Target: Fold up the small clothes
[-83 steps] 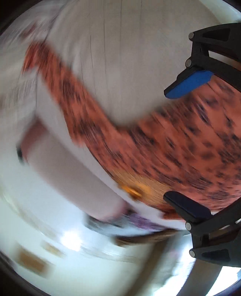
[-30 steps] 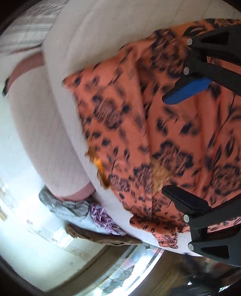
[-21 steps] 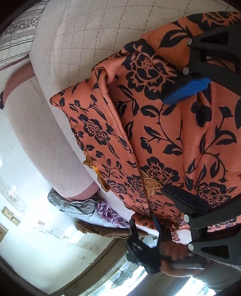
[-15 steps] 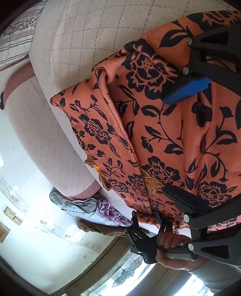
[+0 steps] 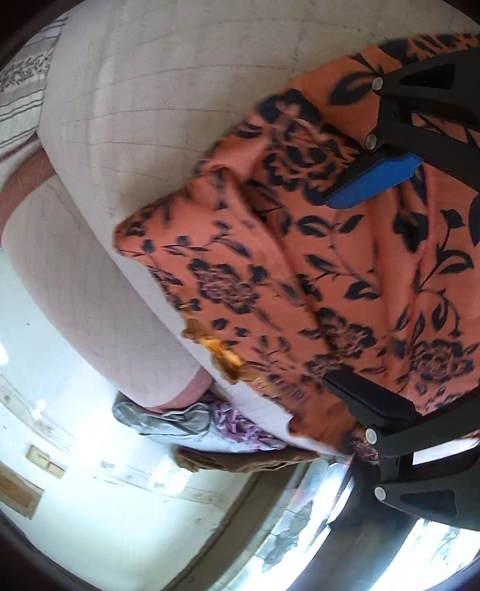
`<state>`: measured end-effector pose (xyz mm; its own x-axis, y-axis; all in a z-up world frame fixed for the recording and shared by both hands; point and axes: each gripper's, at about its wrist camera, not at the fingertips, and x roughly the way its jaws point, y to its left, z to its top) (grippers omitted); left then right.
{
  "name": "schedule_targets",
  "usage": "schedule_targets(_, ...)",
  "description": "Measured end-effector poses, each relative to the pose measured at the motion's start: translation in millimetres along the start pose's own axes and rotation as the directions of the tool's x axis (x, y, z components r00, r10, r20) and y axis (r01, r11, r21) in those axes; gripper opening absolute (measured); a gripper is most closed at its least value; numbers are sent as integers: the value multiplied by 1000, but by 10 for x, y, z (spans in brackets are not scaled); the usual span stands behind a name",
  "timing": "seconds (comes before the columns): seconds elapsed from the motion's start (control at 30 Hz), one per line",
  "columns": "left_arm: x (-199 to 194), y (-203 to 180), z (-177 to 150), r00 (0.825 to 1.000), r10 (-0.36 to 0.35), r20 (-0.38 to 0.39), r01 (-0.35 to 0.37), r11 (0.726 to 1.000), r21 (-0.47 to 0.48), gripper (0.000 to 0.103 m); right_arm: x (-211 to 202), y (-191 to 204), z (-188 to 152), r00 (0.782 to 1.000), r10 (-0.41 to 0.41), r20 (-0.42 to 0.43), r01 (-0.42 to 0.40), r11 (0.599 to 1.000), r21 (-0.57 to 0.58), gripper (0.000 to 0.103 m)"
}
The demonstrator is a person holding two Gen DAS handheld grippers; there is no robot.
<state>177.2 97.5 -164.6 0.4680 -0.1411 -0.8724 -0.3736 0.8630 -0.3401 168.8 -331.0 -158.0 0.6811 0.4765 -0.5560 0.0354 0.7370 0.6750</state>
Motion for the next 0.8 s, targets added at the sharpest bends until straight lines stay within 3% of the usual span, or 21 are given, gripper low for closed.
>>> schedule_targets(0.03,-6,23,-6,999,-22,34,22,1000,14,7,-68,31,75,1000,14,13,-14,1000,-4,91)
schedule_targets(0.17,20,4,7,999,-23,24,22,999,37,7,-245,15,507,998,44,48,-43,999,-24,91)
schedule_targets(0.23,20,-11,22,999,-27,26,26,999,45,7,-33,-180,725,997,81,-11,-81,996,49,91)
schedule_targets(0.3,-44,76,38,999,-26,29,24,998,59,7,300,-524,794,990,-37,-138,59,985,160,87)
schedule_targets(0.33,-20,85,41,999,-30,31,28,998,64,7,383,-642,817,982,-27,-187,70,972,224,85)
schedule_targets(0.5,-92,47,33,999,-25,42,21,996,85,7,112,-295,1290,993,108,-42,-101,984,146,87)
schedule_targets(0.57,-78,52,30,999,-31,40,28,997,73,7,337,-351,1580,986,156,-60,-145,977,155,91)
schedule_targets(0.6,-75,62,31,999,-36,37,33,997,69,7,475,-425,1685,987,138,-86,-124,981,152,91)
schedule_targets(0.63,-71,71,38,999,-43,32,41,997,64,7,675,-591,1766,989,61,-133,-37,985,169,91)
schedule_targets(0.67,-73,89,40,998,-51,28,49,997,61,7,830,-811,1806,985,30,-169,14,966,257,90)
schedule_targets(0.7,-72,105,41,998,-58,26,56,997,60,7,828,-923,1863,987,94,-129,-45,940,338,90)
schedule_targets(0.8,-55,106,27,998,-60,33,57,995,81,7,651,-828,2015,978,208,-14,-191,922,336,90)
